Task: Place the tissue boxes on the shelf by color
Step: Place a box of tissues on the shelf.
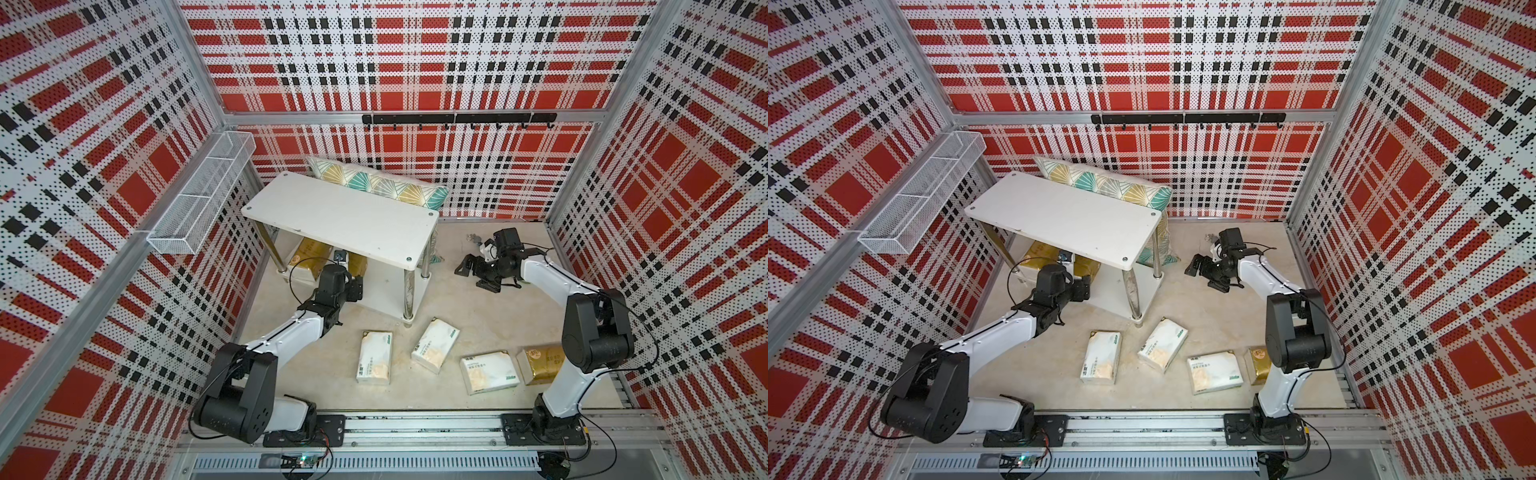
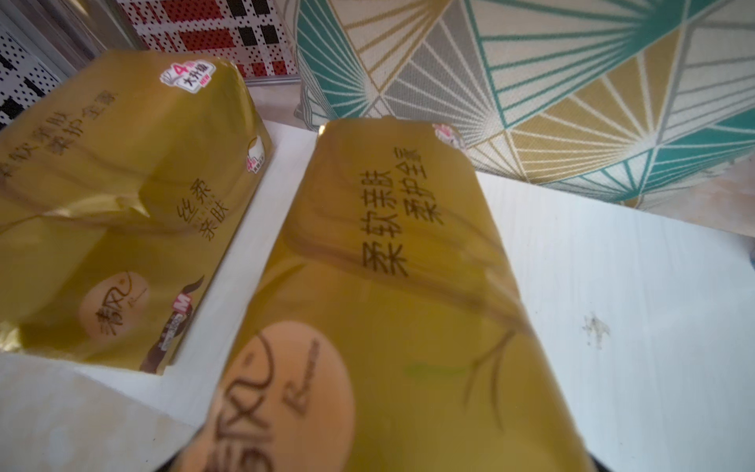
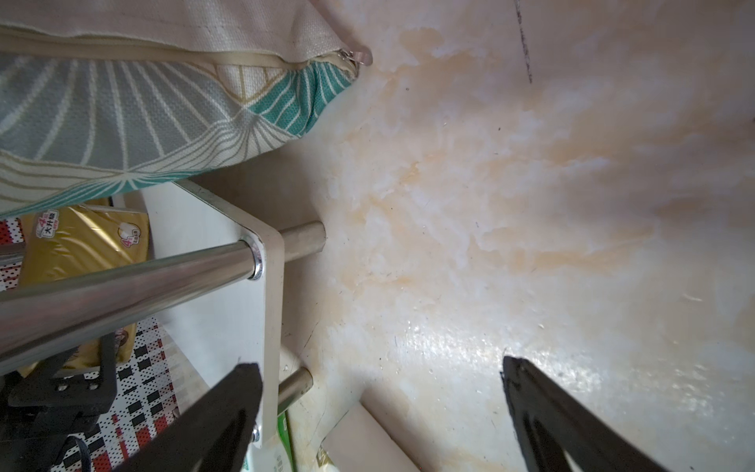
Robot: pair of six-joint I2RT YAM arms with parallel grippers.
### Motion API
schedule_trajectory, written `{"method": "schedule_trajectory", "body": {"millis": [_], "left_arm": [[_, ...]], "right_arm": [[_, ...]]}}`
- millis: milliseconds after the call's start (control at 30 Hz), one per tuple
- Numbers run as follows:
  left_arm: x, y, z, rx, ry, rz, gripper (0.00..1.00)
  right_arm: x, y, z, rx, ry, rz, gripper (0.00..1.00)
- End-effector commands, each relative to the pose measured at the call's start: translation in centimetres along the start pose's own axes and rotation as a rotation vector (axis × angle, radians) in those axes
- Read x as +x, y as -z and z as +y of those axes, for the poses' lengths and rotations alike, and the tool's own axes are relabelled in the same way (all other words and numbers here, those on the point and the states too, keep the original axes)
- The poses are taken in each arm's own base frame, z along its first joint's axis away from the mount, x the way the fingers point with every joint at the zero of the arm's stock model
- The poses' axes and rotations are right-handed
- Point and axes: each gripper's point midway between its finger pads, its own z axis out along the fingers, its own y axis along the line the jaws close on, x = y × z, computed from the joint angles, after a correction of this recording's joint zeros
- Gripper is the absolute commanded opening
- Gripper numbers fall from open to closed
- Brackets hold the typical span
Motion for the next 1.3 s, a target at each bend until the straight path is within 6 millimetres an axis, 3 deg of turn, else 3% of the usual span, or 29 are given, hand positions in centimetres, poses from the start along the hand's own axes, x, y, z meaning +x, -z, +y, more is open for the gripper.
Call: {"method": "schedule_trajectory", "body": {"millis": [0,300,600,633,867,1267], "left_arm": [[4.6,-0.6,0.4,-0.006,-0.032,0.152,0.81],[5.4,-1.5,0.6,-0.030,-0.025,0.191,0.85],[2.5,-1.0,0.3,-0.005,-0.045,0.174,0.91],[2.5,-1.2,1.3,-0.013,-0.026,0.181,0.92],[2.7,-1.5,2.5,-0.031,-0.036,0.198,0.94],[0.6,-0.6,0.2,0.112,-0.083,0.116,0.88]], "right_arm": [[-0.1,-0.1,0.6,-0.009,0.015,0.005,1.00],[0.0,-0.3,0.8,-0.011,0.016,0.008,1.00],[0.1,-0.5,1.1,-0.010,0.020,0.012,1.00],[0.1,-0.5,1.2,-0.012,0.021,0.009,1.00],[0.0,-0.5,1.5,-0.017,0.023,0.006,1.00],[0.5,-0.8,1.3,-0.012,0.020,0.011,1.00]]}}
